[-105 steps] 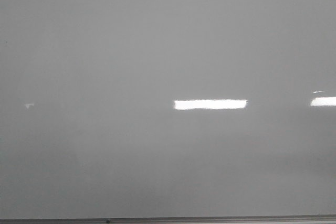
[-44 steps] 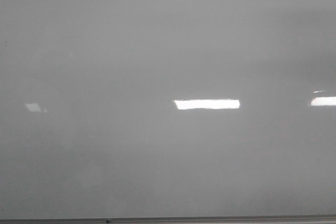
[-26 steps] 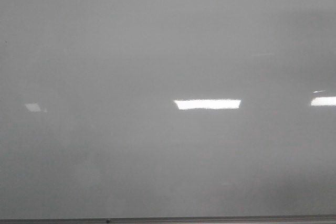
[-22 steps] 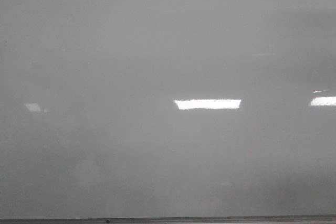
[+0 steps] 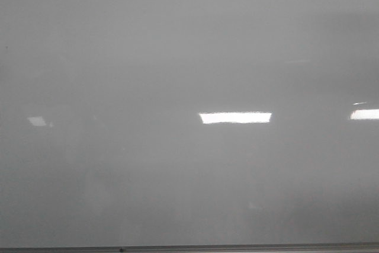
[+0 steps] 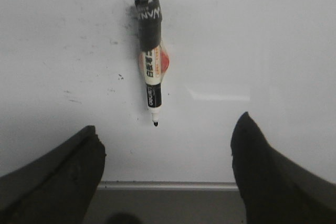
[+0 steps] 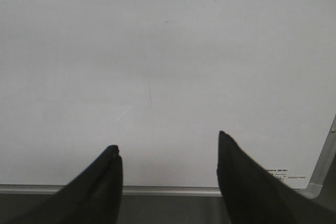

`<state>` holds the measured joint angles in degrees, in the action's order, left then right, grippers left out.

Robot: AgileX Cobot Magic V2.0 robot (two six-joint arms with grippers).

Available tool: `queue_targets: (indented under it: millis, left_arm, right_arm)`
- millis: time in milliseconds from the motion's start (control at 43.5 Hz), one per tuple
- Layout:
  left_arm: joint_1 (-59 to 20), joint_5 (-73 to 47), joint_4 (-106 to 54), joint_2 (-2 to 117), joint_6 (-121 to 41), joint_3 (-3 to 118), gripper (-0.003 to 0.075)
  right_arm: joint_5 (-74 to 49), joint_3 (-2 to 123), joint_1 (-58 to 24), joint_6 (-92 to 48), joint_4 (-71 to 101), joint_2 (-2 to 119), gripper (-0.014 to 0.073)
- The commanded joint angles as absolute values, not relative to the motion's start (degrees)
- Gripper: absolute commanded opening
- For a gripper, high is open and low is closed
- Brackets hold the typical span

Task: Write number 7 on whiteboard

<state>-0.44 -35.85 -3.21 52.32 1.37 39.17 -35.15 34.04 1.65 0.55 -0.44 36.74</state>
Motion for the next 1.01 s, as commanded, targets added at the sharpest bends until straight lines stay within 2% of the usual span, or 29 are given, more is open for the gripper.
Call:
queue_targets:
  millis: [0, 574, 988]
  left_arm:
    - [-0.81, -31.1, -3.99, 56.3, 1.74, 41.09, 0.0512]
    - [-0.81, -17.98, -4.69, 74.24, 1.74, 41.09, 0.0512]
    - [-0.81, -11.53, -4.69, 81.96, 1.74, 41.09, 0.051]
  right_arm:
    - [-31.52, 36.14, 1.82, 0.0, -1.29, 37.15, 0.0436]
    - [-31.52, 36.14, 1.82, 0.0, -1.29, 37.15, 0.0436]
    - [-31.52, 36.14, 1.82, 0.0, -1.29, 37.15, 0.0436]
